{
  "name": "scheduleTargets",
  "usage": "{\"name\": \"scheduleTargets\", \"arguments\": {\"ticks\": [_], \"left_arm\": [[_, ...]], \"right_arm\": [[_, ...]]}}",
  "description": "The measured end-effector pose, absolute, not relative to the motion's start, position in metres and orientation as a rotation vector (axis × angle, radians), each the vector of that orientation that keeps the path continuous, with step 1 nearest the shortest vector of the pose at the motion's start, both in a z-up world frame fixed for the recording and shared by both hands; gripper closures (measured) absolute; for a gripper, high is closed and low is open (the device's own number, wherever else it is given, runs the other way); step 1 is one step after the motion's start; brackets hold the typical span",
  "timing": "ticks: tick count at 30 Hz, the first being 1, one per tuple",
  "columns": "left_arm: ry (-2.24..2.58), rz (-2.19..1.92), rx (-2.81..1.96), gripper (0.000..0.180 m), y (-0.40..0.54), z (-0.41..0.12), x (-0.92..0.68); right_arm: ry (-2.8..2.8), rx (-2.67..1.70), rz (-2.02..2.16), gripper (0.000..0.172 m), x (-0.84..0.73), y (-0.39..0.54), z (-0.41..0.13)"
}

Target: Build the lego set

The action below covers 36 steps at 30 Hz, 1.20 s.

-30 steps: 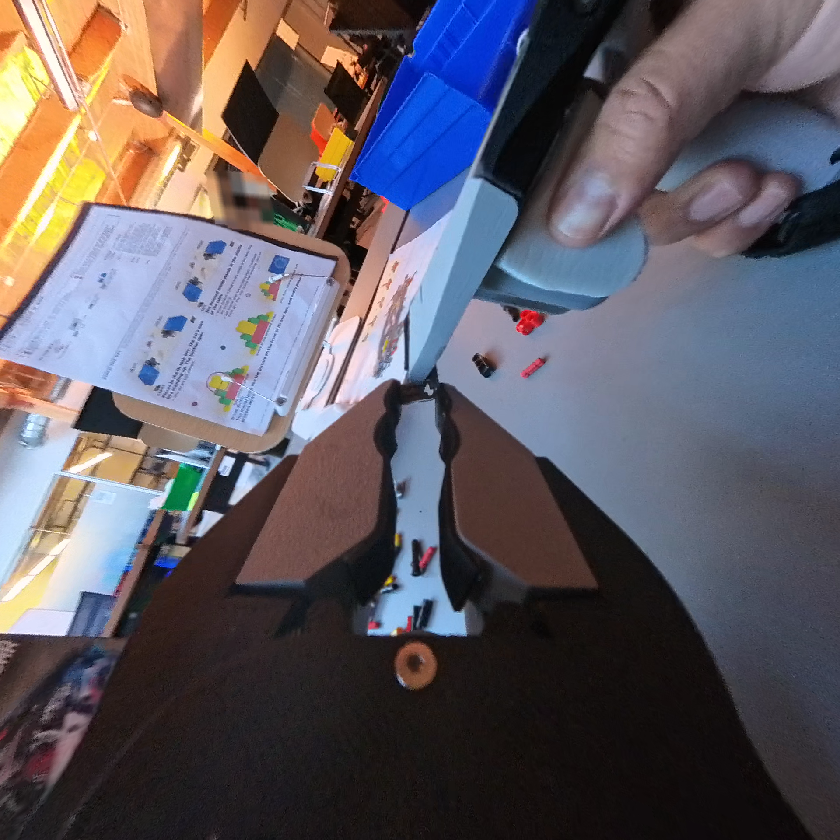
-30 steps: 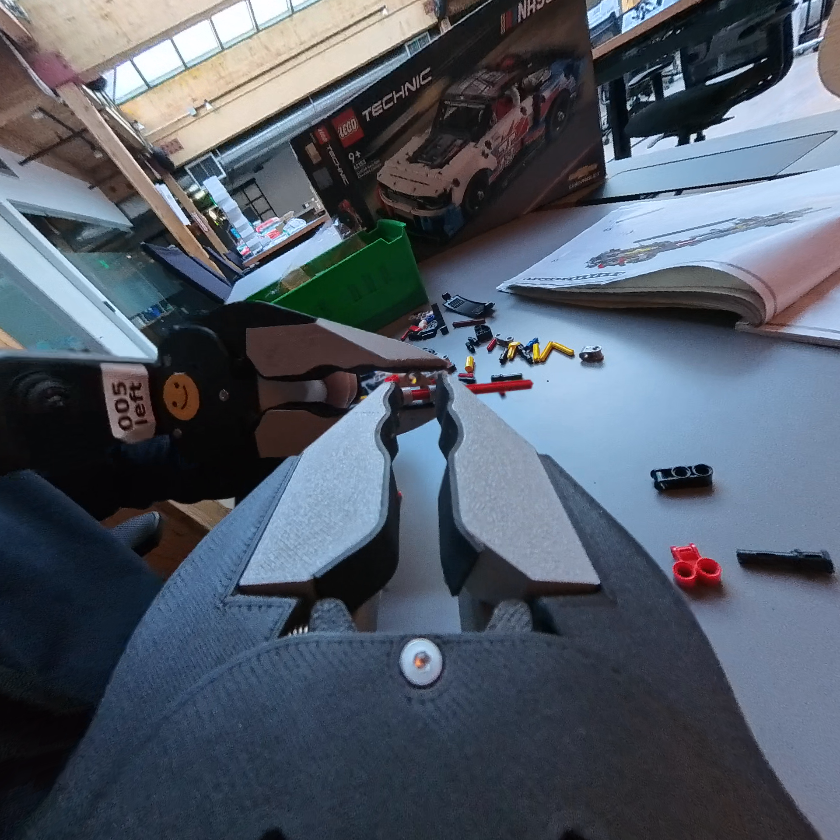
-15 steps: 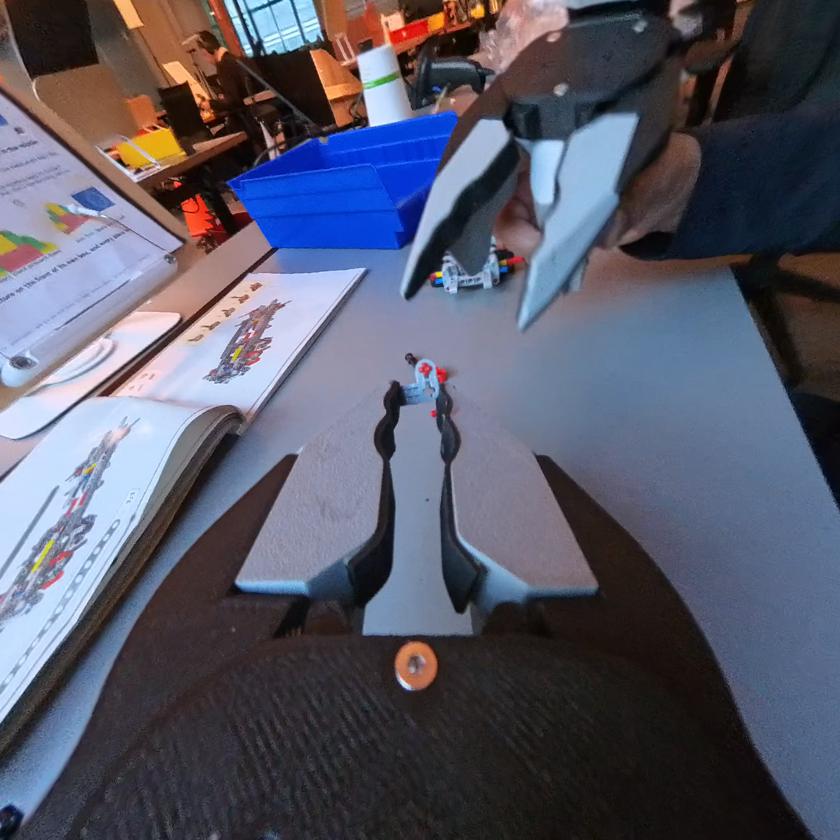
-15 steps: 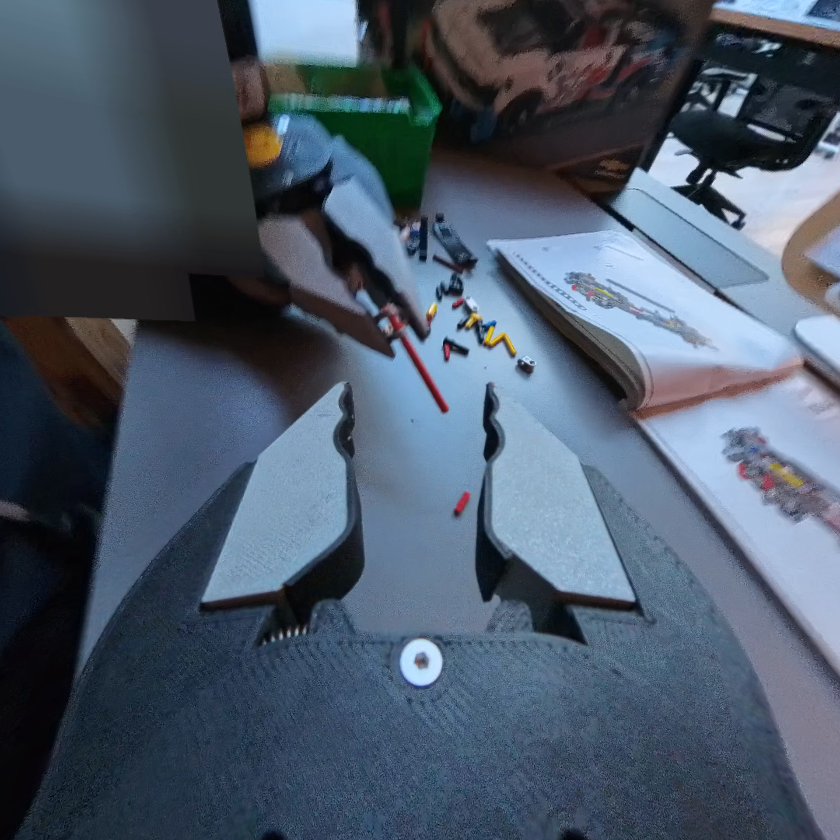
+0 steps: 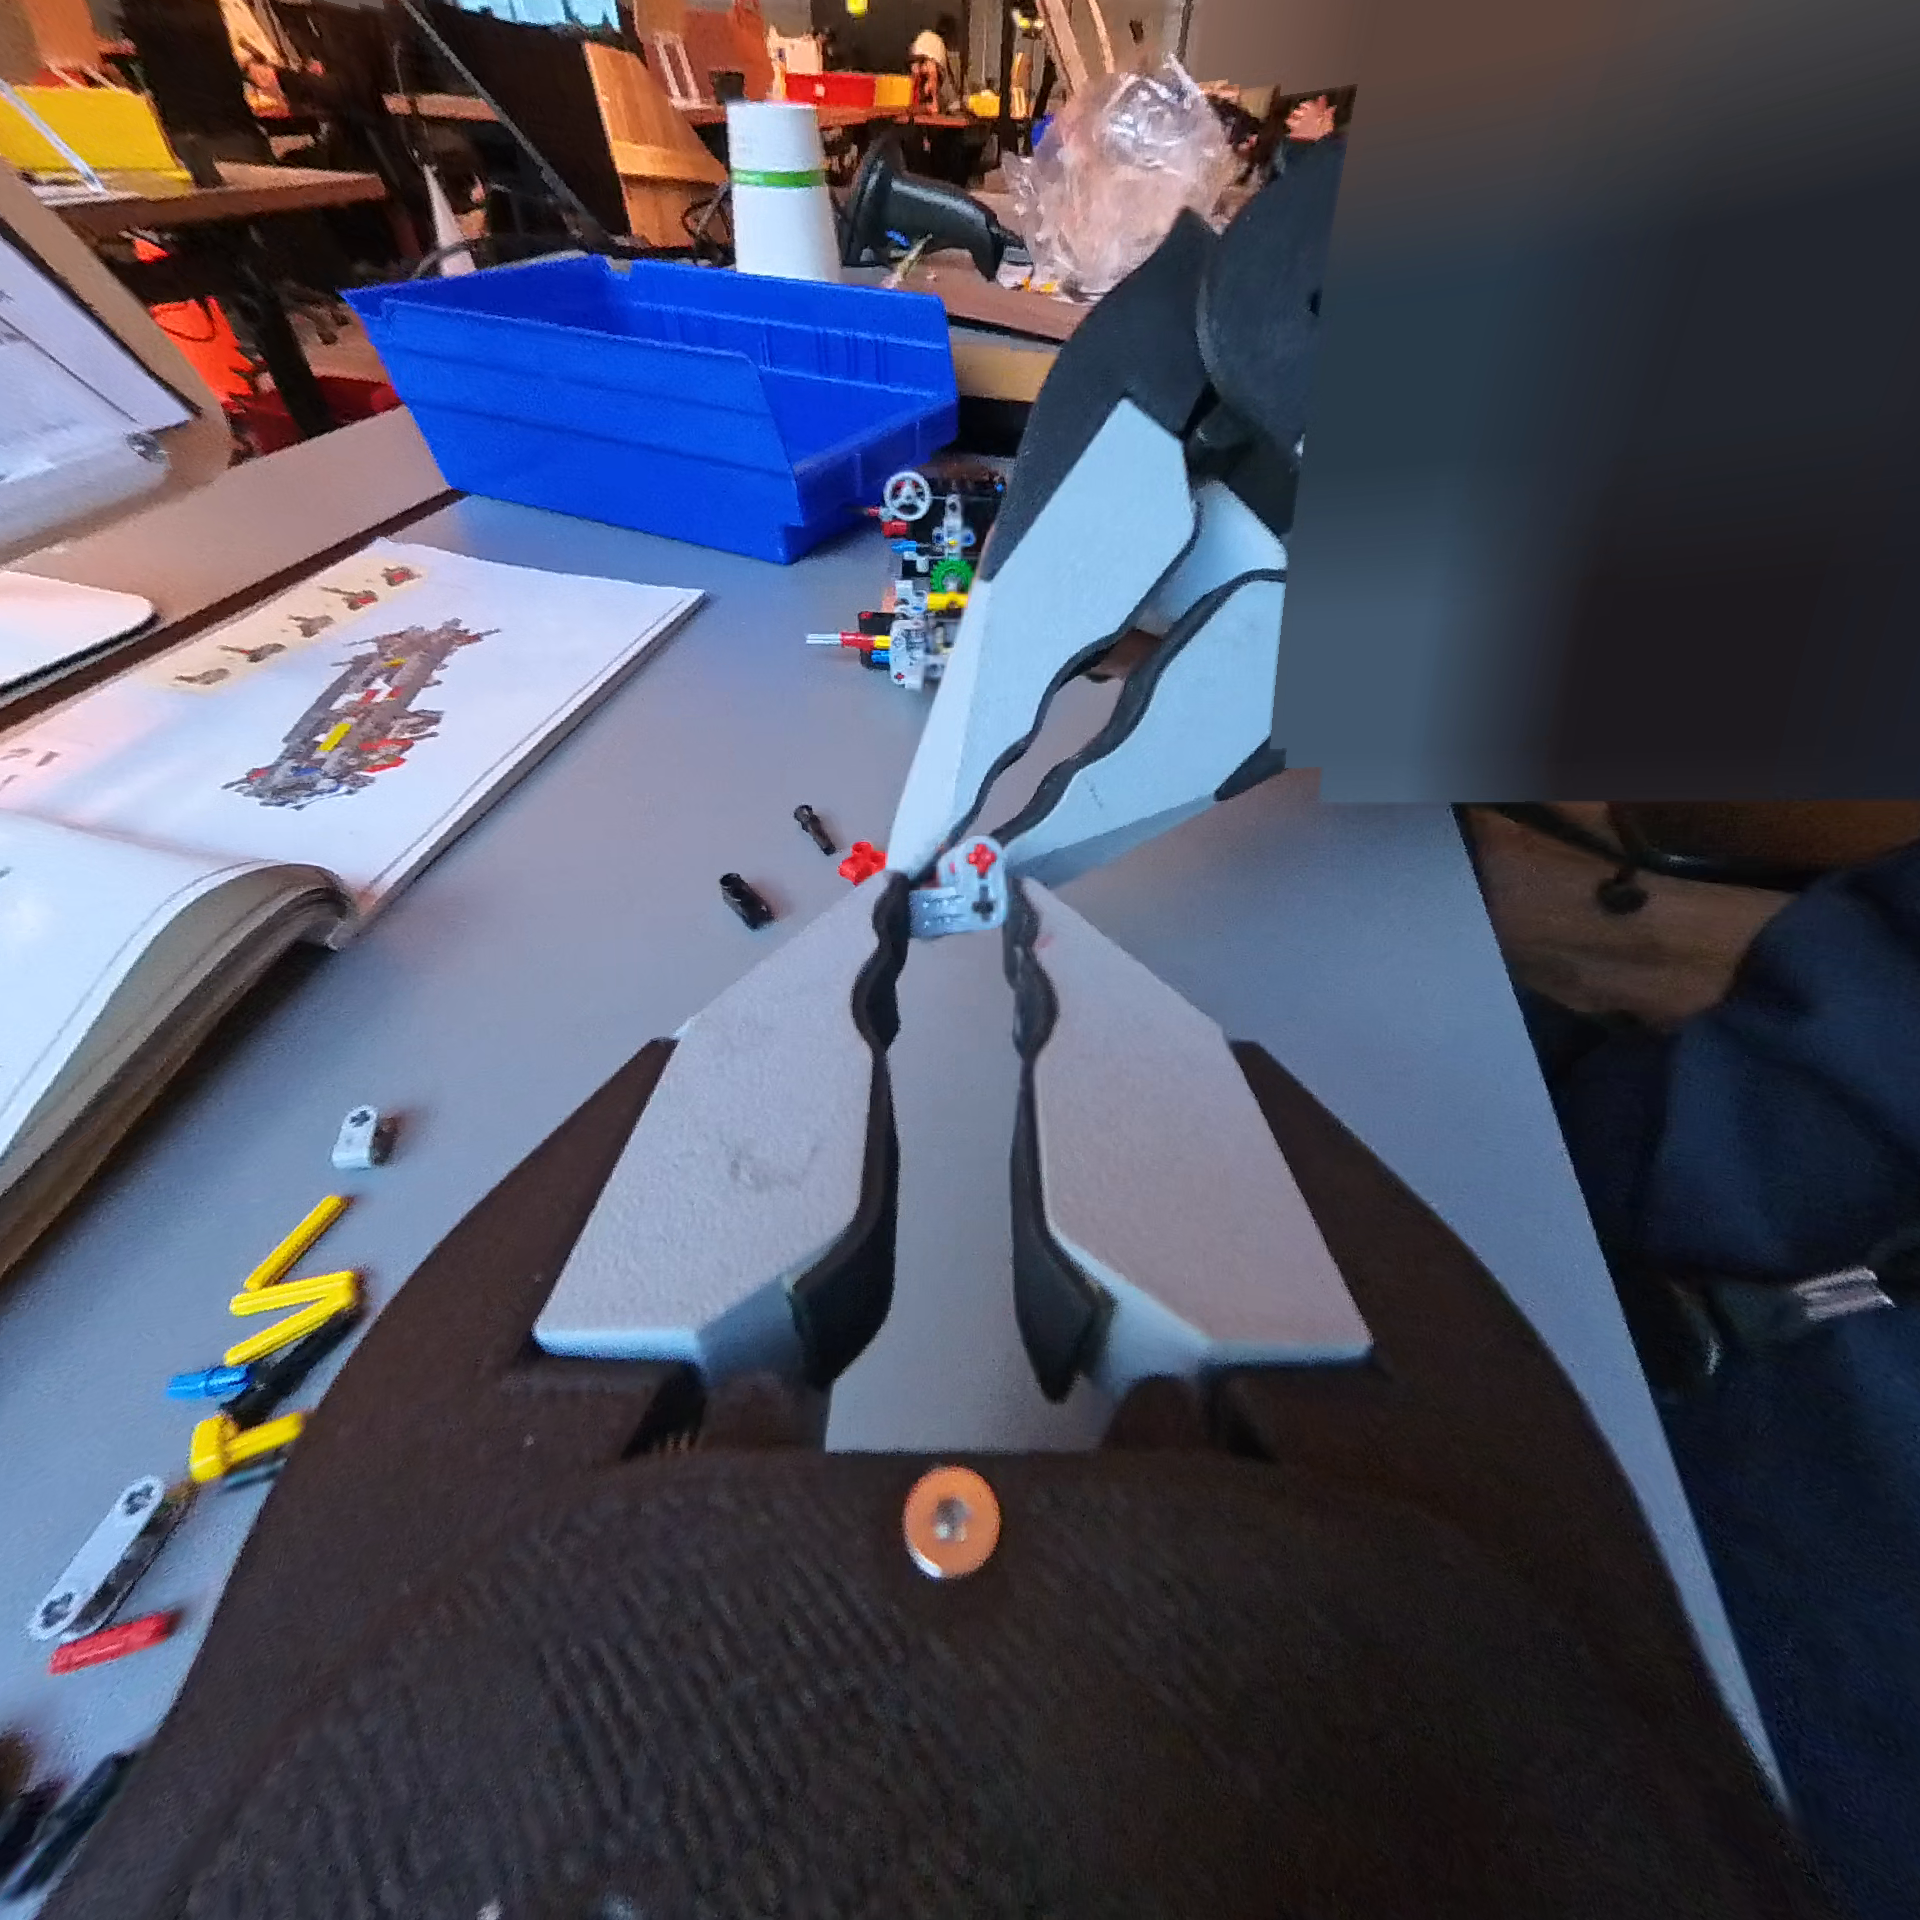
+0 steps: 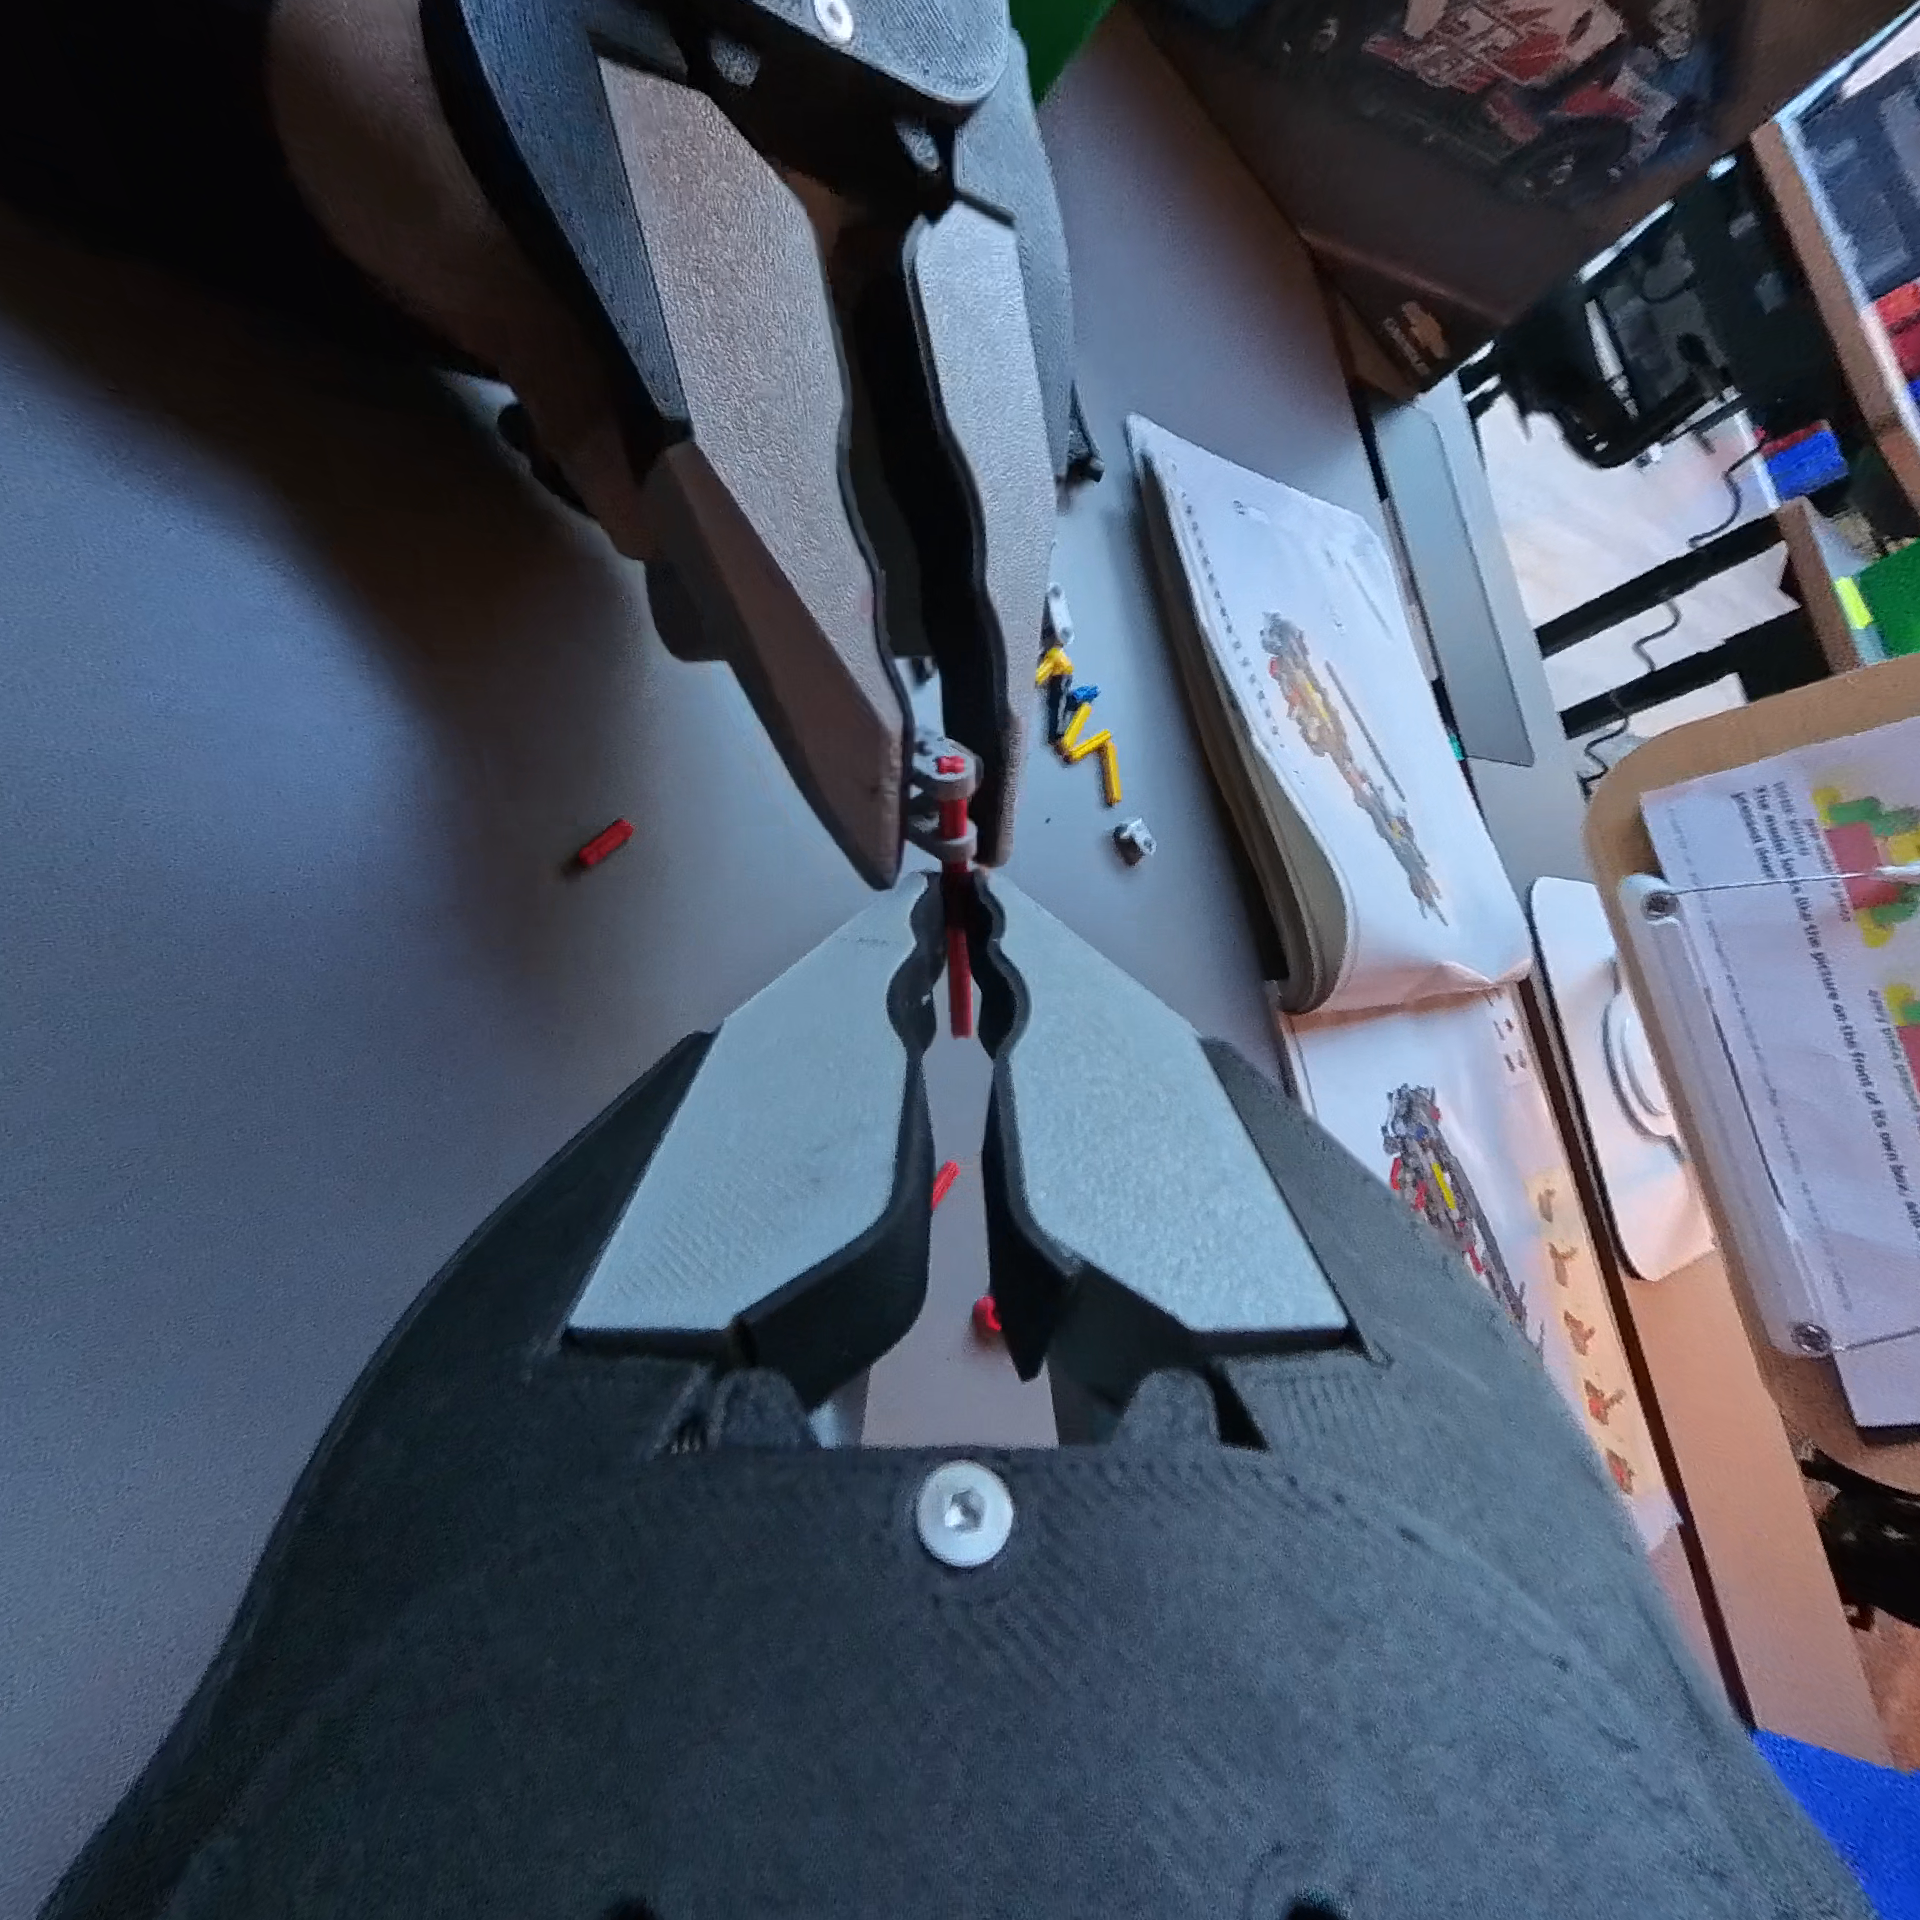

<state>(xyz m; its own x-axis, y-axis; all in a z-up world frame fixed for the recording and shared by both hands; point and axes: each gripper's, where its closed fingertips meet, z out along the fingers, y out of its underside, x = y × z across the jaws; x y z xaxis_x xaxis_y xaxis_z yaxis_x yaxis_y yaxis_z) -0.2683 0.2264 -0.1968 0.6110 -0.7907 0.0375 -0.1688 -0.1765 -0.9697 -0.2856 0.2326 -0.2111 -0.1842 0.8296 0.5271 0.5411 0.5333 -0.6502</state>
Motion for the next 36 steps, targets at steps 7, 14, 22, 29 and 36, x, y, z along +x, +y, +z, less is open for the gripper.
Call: {"name": "scheduleTargets", "arguments": {"ticks": [7,14,22,29,36], "left_arm": [[0.697,-0.584,-1.721,0.166,0.231,-0.193,-0.281],[0.552,-0.793,-1.743,0.166,0.228,-0.196,-0.288],[0.587,-0.778,-1.702,0.165,0.229,-0.197,-0.293],[0.585,-0.606,-1.704,0.165,0.239,-0.197,-0.311],[0.616,-0.576,-1.720,0.165,0.242,-0.203,-0.305]], "right_arm": [[-1.673,-1.150,0.633,0.171,-0.298,0.235,-0.208],[-1.646,-1.107,0.656,0.171,-0.303,0.231,-0.214],[-1.594,-1.236,1.002,0.169,-0.314,0.226,-0.214],[-1.373,-1.418,1.367,0.143,-0.302,0.244,-0.193],[-1.321,-1.454,1.399,0.122,-0.292,0.256,-0.190]]}}
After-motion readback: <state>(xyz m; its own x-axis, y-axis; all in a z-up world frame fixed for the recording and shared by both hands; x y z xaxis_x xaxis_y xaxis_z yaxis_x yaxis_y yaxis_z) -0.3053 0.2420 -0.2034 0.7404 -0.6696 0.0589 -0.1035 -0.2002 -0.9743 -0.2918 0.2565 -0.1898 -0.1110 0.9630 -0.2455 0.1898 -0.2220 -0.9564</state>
